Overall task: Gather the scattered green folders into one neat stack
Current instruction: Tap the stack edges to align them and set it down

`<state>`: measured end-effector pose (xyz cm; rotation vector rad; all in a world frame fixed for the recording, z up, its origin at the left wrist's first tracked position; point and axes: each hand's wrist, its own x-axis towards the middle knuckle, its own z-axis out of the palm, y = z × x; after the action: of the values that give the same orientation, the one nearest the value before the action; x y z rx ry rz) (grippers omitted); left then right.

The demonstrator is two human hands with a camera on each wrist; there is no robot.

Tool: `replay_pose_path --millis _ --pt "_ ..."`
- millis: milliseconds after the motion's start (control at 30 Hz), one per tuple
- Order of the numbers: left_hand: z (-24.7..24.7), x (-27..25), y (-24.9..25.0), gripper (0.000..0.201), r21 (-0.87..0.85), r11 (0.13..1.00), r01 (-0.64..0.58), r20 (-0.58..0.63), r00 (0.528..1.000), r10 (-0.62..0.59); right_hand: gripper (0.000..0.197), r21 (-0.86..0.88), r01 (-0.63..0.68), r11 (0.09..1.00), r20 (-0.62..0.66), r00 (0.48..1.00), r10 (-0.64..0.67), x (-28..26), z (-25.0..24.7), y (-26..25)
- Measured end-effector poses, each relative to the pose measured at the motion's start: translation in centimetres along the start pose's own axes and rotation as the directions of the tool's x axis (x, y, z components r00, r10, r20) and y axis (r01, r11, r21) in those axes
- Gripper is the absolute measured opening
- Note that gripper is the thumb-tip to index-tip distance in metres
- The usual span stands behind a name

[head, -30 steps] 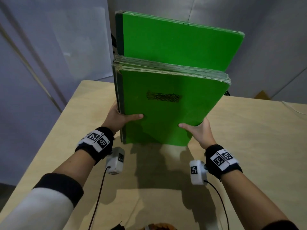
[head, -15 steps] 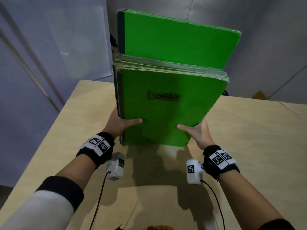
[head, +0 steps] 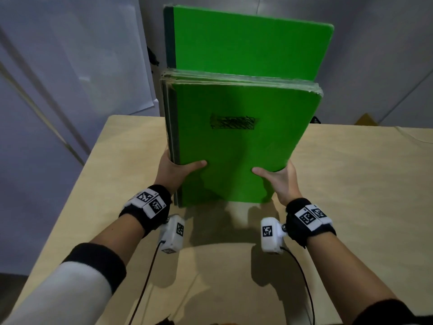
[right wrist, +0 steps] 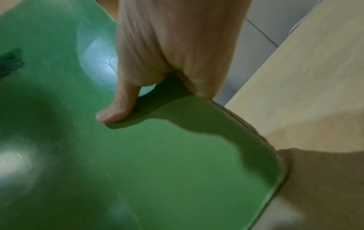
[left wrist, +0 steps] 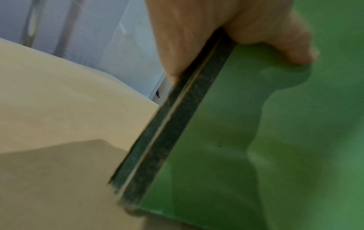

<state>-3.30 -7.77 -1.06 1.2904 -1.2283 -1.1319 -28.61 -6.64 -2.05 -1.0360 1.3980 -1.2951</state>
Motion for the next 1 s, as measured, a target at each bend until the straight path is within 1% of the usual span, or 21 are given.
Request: replay_pose_path --millis 67,167,200,300,333,367,433,500,533,567,600,633,667,700,733,767,800,866,900,933,1000 --pt "0.4 0.1 0.3 0.060 -0.018 1.000 0.025 -0.039 0.999 -0.026 0.064 -0.002 0.011 1.000 0.002 1.000 -0.011 0.1 -0.4 -0.2" --pt "1.6 -0.2 0.6 0.071 -0.097 0.987 0.125 -0.099 0.986 -0.135 0.064 -0.031 0.012 0.999 0.023 1.000 -0.012 0.2 -1.7 -1.0" --pt "2.2 -0.5 0.9 0.077 -0.091 0.985 0.146 -0.109 0.982 -0.156 0.065 -0.042 0.005 0.999 0.026 1.000 -0.004 0.3 -2.4 -1.3" --pt "4.8 -1.1 1.6 0.109 -0.065 0.983 0.172 -0.112 0.978 -0.179 0.067 -0.078 -0.038 0.996 0.043 0.998 0.042 0.2 -5.1 -2.0" --pt "5.8 -1.3 1.9 0.111 -0.055 0.979 0.195 -0.101 0.975 -0.199 0.067 -0.082 -0.063 0.995 0.045 0.997 0.066 0.0 -6.2 -2.2" --pt "6.9 -1.6 2.2 0.106 -0.053 0.976 0.210 -0.083 0.973 -0.214 0.067 -0.090 -0.086 0.992 0.041 0.995 0.090 -0.2 -7.4 -2.3" --pt "9.2 -2.3 2.4 0.080 -0.034 0.963 0.268 -0.055 0.962 -0.269 0.063 -0.125 -0.144 0.982 0.019 0.989 0.147 -0.7 -9.7 -2.3" --pt "11.9 -2.9 2.0 0.054 0.015 0.939 0.342 -0.051 0.939 -0.341 0.054 -0.184 -0.211 0.960 -0.007 0.977 0.213 -1.0 -12.4 -2.2" --pt "13.1 -3.1 1.7 0.052 0.026 0.926 0.376 -0.052 0.926 -0.375 0.044 -0.225 -0.251 0.941 -0.020 0.967 0.253 -1.1 -13.4 -2.2" --pt "14.5 -3.1 1.2 0.056 0.038 0.910 0.413 -0.046 0.911 -0.411 0.031 -0.261 -0.285 0.922 -0.031 0.958 0.287 -1.4 -14.6 -2.3" --pt "16.0 -3.2 0.9 0.063 0.061 0.889 0.453 -0.030 0.891 -0.452 0.023 -0.281 -0.316 0.906 -0.039 0.947 0.318 -1.5 -15.9 -2.4" --pt "17.5 -3.3 0.5 0.063 0.083 0.868 0.489 -0.020 0.872 -0.489 0.021 -0.291 -0.345 0.893 -0.048 0.937 0.346 -1.6 -17.3 -2.5" --pt "19.1 -3.5 0.4 0.058 0.101 0.854 0.511 -0.016 0.859 -0.512 0.021 -0.306 -0.378 0.874 -0.063 0.924 0.378 -1.6 -18.7 -2.5" --pt "20.7 -3.6 0.1 0.054 0.117 0.838 0.533 -0.026 0.845 -0.534 0.031 -0.321 -0.409 0.854 -0.087 0.911 0.404 -1.7 -20.2 -2.6" --pt "22.2 -3.6 0.0 0.053 0.137 0.824 0.550 -0.024 0.834 -0.552 0.047 -0.327 -0.435 0.839 -0.110 0.899 0.423 -1.6 -21.6 -2.6" --pt "23.7 -3.6 -0.1 0.053 0.161 0.808 0.567 -0.008 0.819 -0.573 0.062 -0.327 -0.454 0.829 -0.123 0.890 0.439 -1.4 -22.9 -2.6" --pt "25.1 -3.5 0.0 0.053 0.180 0.793 0.582 0.011 0.805 -0.593 0.071 -0.337 -0.473 0.814 -0.134 0.880 0.456 -1.1 -24.2 -2.4" --pt "27.9 -3.1 0.4 0.063 0.203 0.779 0.594 0.052 0.788 -0.614 0.083 -0.366 -0.509 0.779 -0.154 0.859 0.489 -0.2 -26.9 -2.2" --pt "29.2 -2.9 0.7 0.071 0.219 0.772 0.597 0.081 0.777 -0.624 0.086 -0.379 -0.524 0.763 -0.159 0.849 0.504 0.2 -28.2 -2.2" --pt "30.5 -2.6 1.0 0.075 0.230 0.770 0.595 0.100 0.772 -0.627 0.088 -0.393 -0.533 0.749 -0.167 0.842 0.512 0.7 -29.4 -2.4" --pt "33.0 -2.0 1.4 0.076 0.248 0.767 0.592 0.125 0.765 -0.631 0.089 -0.413 -0.547 0.728 -0.189 0.834 0.519 1.9 -31.6 -3.0"
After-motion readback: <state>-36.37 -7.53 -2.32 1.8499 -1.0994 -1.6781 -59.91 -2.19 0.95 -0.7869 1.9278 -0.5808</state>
